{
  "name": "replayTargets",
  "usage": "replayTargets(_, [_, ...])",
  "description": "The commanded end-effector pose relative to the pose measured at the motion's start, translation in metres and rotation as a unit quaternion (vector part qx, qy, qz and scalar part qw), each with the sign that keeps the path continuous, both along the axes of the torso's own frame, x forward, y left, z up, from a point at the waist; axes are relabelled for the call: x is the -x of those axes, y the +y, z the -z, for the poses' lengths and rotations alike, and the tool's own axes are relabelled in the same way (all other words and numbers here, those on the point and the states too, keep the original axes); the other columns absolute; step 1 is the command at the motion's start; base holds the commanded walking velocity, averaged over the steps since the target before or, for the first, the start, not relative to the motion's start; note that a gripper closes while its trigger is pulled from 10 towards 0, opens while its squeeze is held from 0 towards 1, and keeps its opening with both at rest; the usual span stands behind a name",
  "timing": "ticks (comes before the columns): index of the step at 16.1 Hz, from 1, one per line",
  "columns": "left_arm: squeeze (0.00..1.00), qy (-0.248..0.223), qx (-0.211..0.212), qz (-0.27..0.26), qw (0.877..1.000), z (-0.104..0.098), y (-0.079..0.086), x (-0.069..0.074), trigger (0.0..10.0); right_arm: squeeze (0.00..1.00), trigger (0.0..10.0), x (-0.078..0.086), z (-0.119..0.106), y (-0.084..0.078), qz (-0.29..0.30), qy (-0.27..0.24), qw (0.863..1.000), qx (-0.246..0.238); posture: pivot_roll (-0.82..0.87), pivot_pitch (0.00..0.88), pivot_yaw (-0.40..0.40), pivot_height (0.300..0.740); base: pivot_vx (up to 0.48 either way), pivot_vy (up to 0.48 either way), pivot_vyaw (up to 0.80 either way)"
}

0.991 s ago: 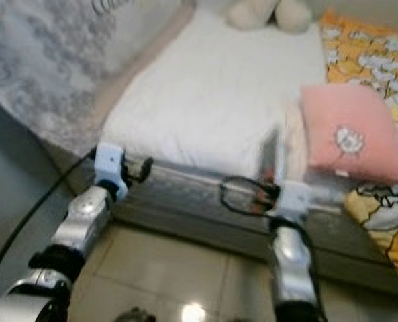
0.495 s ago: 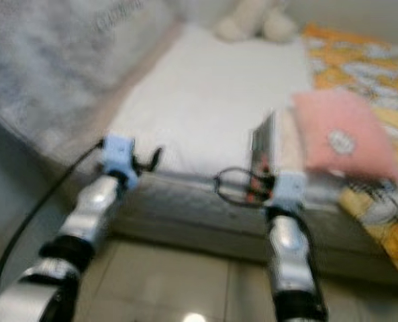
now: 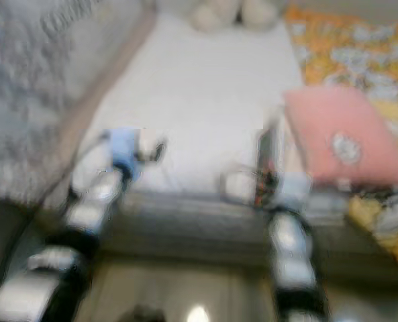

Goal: Clean up the room

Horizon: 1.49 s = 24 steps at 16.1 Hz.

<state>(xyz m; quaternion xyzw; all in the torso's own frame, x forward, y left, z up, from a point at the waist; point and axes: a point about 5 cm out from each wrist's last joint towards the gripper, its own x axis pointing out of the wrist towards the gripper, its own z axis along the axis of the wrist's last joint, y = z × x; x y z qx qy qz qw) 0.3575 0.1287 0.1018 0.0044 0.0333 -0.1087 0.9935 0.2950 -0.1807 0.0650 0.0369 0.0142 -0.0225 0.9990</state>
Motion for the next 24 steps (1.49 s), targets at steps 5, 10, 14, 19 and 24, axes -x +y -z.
replayTargets(5, [0.0, -0.003, 0.015, -0.007, 1.0, -0.003, -0.006, -0.002, 10.0, 0.0, 0.0, -0.001, -0.004, -0.006, -0.001, -0.015, 1.0, 0.009, 0.01, 0.0, 0.057, 0.74, 0.118, 0.41, 0.0])
replayTargets(10, [0.0, -0.025, -0.005, 0.014, 1.0, -0.008, -0.017, -0.001, 10.0, 0.0, 0.0, -0.017, -0.01, -0.007, -0.011, -0.014, 1.0, 0.004, 0.04, 0.0, 0.052, 0.74, 0.0, 0.436, 0.0])
replayTargets(14, [0.0, -0.031, -0.019, 0.024, 0.999, -0.006, -0.02, 0.004, 10.0, 0.0, 0.0, -0.052, -0.033, -0.019, 0.008, -0.009, 0.997, -0.07, 0.07, 0.0, 0.038, 0.74, 0.0, 0.0, 0.0])
replayTargets(19, [0.0, -0.046, 0.012, -0.003, 0.999, -0.01, -0.017, 0.01, 10.0, 0.0, 0.0, -0.068, -0.043, -0.005, -0.036, -0.004, 0.994, -0.1, 0.11, 0.0, -0.018, 0.74, 0.357, -0.314, 0.0])
replayTargets(24, [0.0, -0.047, 0.013, 0.015, 0.999, -0.013, -0.026, 0.011, 10.0, 0.0, 0.0, -0.073, -0.048, -0.002, -0.033, -0.012, 0.994, -0.102, 0.1, 0.0, 0.013, 0.74, 0.423, -0.052, 0.0])
